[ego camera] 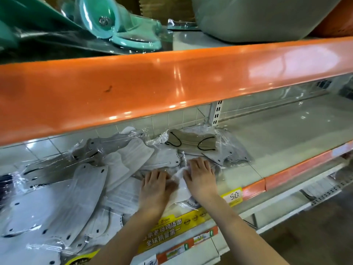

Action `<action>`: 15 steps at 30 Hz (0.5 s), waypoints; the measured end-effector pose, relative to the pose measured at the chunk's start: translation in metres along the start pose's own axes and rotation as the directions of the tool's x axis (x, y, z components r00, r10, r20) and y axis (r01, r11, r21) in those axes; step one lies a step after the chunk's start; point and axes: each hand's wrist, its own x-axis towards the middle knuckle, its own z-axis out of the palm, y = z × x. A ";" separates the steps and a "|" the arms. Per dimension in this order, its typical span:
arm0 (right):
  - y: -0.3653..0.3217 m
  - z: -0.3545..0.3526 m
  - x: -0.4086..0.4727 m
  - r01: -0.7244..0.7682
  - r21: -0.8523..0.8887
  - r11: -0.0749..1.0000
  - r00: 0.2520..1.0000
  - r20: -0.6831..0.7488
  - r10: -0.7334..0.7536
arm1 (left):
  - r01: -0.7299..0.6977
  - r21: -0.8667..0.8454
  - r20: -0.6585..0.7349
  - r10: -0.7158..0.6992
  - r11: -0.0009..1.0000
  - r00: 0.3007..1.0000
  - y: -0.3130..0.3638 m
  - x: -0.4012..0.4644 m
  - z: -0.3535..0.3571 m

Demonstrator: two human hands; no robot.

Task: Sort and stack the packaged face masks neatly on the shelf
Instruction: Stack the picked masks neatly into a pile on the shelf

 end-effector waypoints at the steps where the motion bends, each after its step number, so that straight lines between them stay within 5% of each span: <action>1: 0.004 0.001 0.000 0.006 0.115 0.993 0.999 -0.046 0.000 | 0.019 -0.009 0.022 -0.019 1.000 1.000 0.000 0.001 -0.002; 6: 0.014 -0.012 0.010 -0.076 0.302 0.950 0.982 -0.141 0.124 | 0.111 -0.188 -0.025 -0.117 0.976 0.993 -0.004 0.006 -0.011; 11: 0.017 -0.018 0.012 -0.220 0.391 0.894 0.968 -0.023 0.248 | 0.272 -0.504 0.002 -0.314 0.820 0.950 -0.005 0.008 -0.023; 15: 0.010 -0.018 0.005 -0.175 0.392 0.903 0.985 0.058 0.166 | 0.338 -0.637 0.061 -0.392 0.693 0.918 -0.011 0.012 -0.028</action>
